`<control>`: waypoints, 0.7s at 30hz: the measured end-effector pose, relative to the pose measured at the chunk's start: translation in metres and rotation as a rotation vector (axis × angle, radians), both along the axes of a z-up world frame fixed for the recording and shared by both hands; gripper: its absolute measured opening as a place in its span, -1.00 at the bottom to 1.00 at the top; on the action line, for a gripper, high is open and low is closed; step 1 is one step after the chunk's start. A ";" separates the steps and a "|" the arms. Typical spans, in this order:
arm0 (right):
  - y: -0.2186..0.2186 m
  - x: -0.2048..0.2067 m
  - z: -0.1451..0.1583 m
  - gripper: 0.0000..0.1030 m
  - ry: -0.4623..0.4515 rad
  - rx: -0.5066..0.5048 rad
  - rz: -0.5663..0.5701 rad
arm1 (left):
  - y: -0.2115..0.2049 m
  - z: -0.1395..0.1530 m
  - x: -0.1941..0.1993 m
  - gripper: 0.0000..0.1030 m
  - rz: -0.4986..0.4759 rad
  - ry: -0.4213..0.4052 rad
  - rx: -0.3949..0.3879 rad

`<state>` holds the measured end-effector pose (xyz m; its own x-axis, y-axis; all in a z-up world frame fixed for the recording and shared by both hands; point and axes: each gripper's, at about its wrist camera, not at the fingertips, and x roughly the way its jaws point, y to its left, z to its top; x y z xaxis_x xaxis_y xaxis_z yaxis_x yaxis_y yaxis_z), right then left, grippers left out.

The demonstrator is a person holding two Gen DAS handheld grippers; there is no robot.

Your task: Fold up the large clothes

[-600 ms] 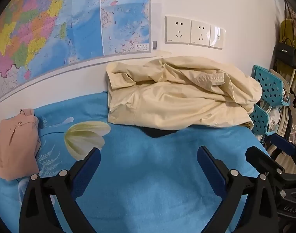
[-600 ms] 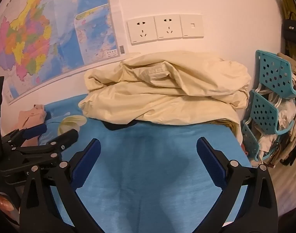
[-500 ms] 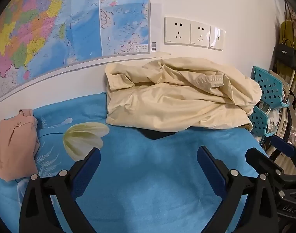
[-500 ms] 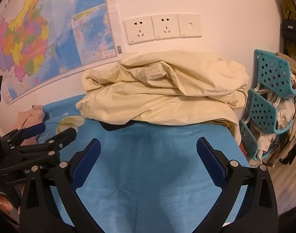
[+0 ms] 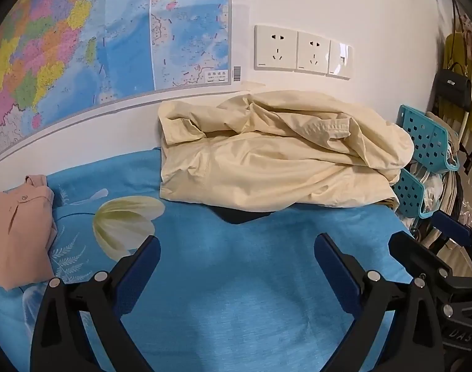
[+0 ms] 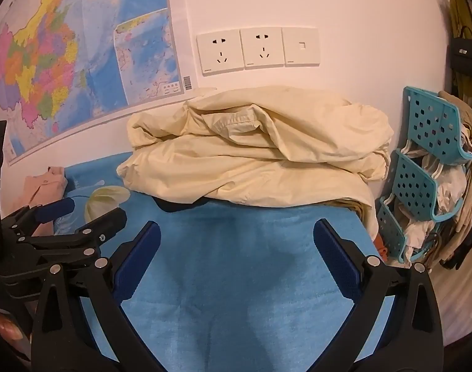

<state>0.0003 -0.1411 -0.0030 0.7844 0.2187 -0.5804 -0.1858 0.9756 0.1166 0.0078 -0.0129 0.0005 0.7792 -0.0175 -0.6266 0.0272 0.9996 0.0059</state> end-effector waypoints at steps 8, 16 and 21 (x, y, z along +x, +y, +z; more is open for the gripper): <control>0.001 0.002 0.000 0.89 -0.001 -0.004 0.000 | 0.000 -0.001 0.003 0.87 0.007 0.008 0.000; -0.001 0.005 -0.002 0.89 -0.001 0.002 -0.004 | 0.000 -0.002 0.005 0.87 0.016 0.008 0.006; -0.002 0.004 -0.002 0.89 -0.007 -0.001 -0.007 | 0.000 -0.003 0.005 0.87 0.017 0.009 0.005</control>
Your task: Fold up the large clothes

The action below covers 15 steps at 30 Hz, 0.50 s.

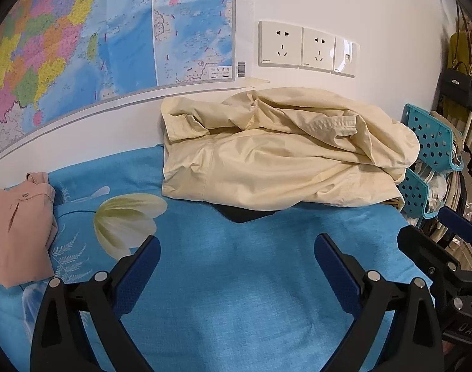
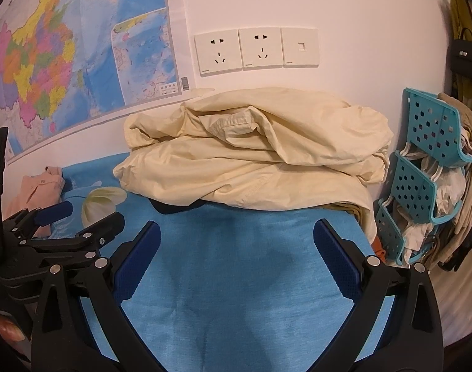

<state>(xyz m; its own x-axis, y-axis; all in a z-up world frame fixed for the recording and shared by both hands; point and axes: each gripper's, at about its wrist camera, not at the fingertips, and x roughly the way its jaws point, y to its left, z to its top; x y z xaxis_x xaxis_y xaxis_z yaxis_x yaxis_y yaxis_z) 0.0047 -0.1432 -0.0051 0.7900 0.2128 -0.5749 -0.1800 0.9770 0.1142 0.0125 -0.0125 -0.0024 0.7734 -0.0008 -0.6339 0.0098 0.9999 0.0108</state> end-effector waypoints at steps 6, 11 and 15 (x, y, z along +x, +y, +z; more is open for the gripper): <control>0.000 0.000 0.001 0.89 0.002 0.001 0.000 | 0.001 0.000 0.000 0.87 0.002 -0.003 -0.001; 0.000 0.000 0.001 0.89 0.002 0.001 0.000 | 0.001 0.000 0.000 0.87 0.002 0.001 -0.003; -0.001 -0.001 0.002 0.89 -0.001 0.000 -0.001 | 0.001 0.001 0.001 0.87 0.006 0.001 -0.004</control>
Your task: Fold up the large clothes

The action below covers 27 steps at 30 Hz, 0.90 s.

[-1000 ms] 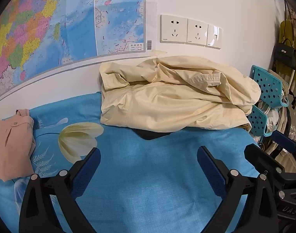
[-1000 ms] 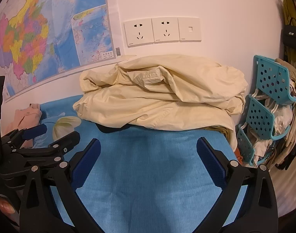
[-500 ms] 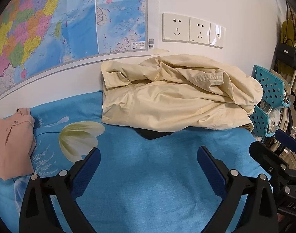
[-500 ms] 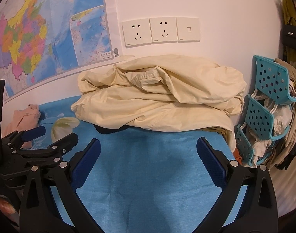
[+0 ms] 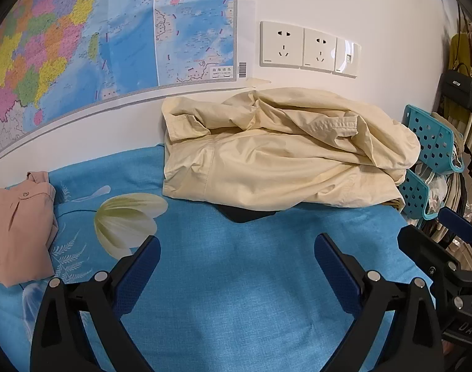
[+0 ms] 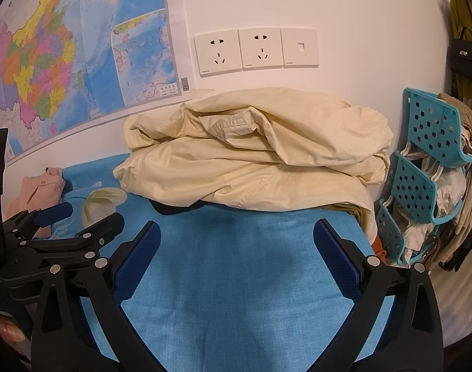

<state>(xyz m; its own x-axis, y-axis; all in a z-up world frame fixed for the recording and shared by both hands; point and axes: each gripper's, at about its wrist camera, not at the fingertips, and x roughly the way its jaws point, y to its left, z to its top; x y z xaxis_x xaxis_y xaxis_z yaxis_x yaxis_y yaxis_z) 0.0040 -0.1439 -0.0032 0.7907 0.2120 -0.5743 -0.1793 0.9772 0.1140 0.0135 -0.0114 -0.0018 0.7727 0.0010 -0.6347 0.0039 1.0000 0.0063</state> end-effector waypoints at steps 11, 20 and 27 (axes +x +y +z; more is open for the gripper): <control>0.000 0.002 0.004 0.89 -0.007 -0.002 0.006 | -0.001 0.001 0.001 0.87 0.000 -0.003 0.003; 0.000 0.004 0.006 0.89 -0.012 -0.001 0.005 | 0.000 0.001 0.002 0.87 0.002 -0.006 0.003; 0.001 0.009 0.007 0.89 -0.017 -0.004 0.011 | 0.001 0.003 0.006 0.87 0.000 -0.006 0.010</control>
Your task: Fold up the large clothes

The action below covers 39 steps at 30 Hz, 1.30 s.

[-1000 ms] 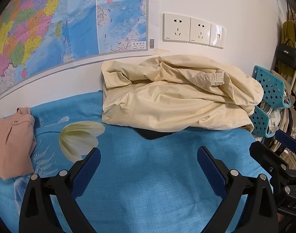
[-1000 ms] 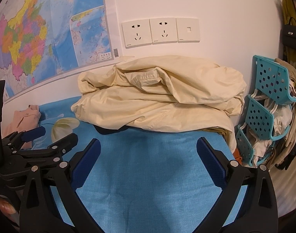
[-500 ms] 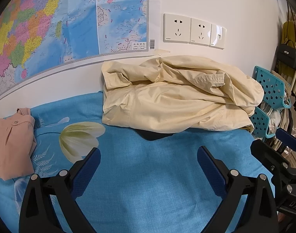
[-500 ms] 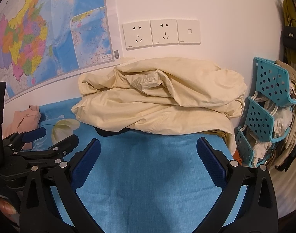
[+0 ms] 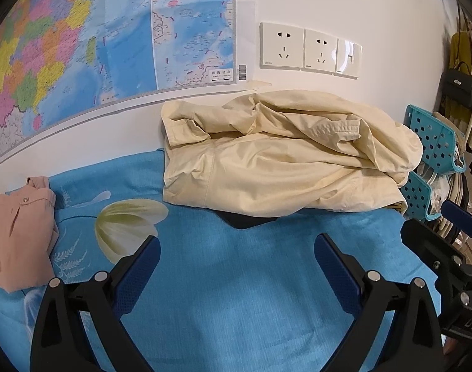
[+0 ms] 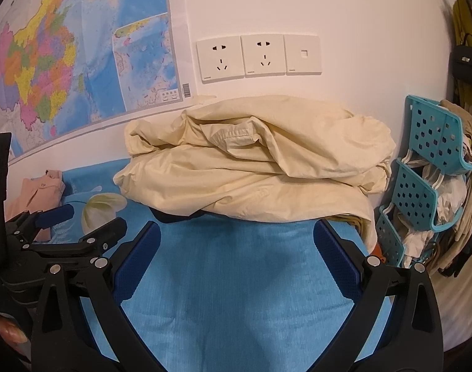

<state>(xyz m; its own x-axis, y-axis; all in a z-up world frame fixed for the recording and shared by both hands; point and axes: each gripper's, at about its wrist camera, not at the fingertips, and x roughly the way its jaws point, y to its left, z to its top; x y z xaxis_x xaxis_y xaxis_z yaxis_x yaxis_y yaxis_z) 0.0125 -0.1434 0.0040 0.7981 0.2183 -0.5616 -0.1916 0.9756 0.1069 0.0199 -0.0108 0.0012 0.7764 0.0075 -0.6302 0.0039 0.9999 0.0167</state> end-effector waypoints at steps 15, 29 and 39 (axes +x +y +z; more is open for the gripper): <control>-0.001 0.009 0.000 0.89 -0.007 -0.013 0.002 | 0.000 0.000 0.015 0.87 0.006 0.005 0.009; 0.030 0.099 0.021 0.89 -0.049 -0.193 0.124 | 0.030 -0.024 0.077 0.87 0.065 0.099 -0.039; 0.087 0.189 -0.007 0.89 0.014 -0.438 0.249 | 0.052 -0.040 0.100 0.87 0.115 0.129 -0.027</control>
<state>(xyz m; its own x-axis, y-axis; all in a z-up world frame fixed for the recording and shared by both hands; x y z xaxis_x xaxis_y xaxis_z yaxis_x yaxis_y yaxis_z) 0.2018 -0.0559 -0.0034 0.7433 0.1426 -0.6536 -0.4258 0.8544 -0.2979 0.1196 0.0409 -0.0393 0.6842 0.0732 -0.7256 -0.1102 0.9939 -0.0037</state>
